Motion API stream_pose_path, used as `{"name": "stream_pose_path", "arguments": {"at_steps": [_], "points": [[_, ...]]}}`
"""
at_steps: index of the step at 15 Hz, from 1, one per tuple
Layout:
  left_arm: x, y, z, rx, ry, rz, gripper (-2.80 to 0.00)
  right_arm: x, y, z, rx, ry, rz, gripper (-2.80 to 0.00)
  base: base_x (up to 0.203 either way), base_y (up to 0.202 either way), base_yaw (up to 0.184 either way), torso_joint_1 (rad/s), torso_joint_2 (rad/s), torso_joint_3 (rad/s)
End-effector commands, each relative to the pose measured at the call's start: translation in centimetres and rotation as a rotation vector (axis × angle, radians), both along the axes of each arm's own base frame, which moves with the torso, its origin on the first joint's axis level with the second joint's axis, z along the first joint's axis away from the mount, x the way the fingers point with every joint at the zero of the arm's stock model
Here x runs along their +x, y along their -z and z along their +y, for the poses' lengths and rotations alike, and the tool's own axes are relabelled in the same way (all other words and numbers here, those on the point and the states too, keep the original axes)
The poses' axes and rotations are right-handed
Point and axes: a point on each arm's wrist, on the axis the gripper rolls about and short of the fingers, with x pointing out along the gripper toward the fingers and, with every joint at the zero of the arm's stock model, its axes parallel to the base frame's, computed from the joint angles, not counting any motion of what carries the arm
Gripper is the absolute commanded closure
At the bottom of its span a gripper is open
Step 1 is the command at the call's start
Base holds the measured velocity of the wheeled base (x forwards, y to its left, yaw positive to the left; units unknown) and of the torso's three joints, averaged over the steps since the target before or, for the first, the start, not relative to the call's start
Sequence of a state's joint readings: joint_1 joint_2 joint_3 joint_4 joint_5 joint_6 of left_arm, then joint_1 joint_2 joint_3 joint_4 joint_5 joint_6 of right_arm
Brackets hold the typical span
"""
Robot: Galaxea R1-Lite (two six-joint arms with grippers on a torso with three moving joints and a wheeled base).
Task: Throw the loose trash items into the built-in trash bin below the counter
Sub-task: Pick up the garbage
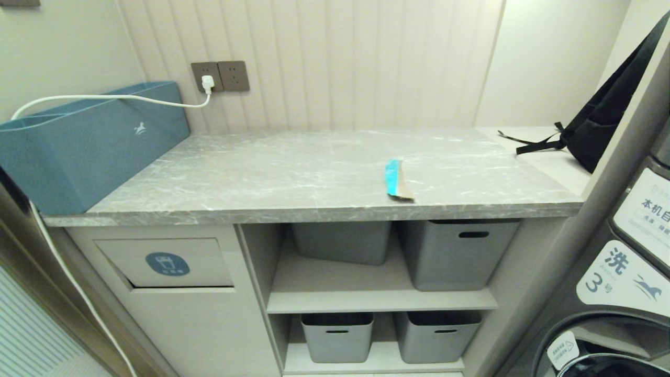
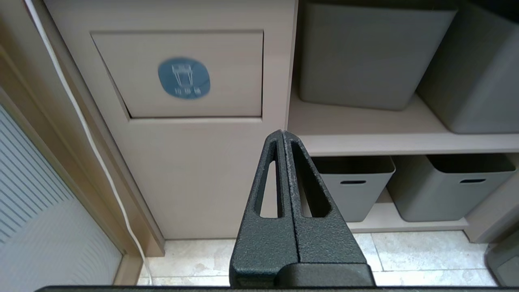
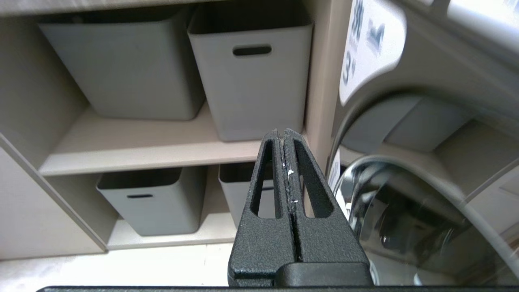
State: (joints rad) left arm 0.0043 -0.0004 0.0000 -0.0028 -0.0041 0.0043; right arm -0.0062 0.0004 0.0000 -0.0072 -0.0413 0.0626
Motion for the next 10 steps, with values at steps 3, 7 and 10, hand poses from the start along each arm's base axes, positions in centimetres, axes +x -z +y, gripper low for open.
{"name": "stream_pose_path", "arguments": {"at_steps": [3, 7, 10], "points": [[0.03, 0.04, 0.00, 0.000, 0.000, 0.003, 0.00, 0.02, 0.04, 0.00, 0.000, 0.000, 0.002, 0.00, 0.000, 0.000, 0.000, 0.227, -0.51, -0.287], [0.03, 0.03, 0.00, -0.001, -0.001, 0.003, 0.00, 0.02, 0.04, 0.00, 0.000, 0.000, 0.002, 0.00, 0.000, 0.000, 0.000, 0.242, -0.53, -0.288], [0.03, 0.04, 0.00, 0.001, -0.001, 0.003, 0.00, 0.02, 0.04, 0.00, 0.000, 0.000, 0.002, 0.00, 0.000, 0.000, 0.000, 0.265, -0.56, -0.299]]}}
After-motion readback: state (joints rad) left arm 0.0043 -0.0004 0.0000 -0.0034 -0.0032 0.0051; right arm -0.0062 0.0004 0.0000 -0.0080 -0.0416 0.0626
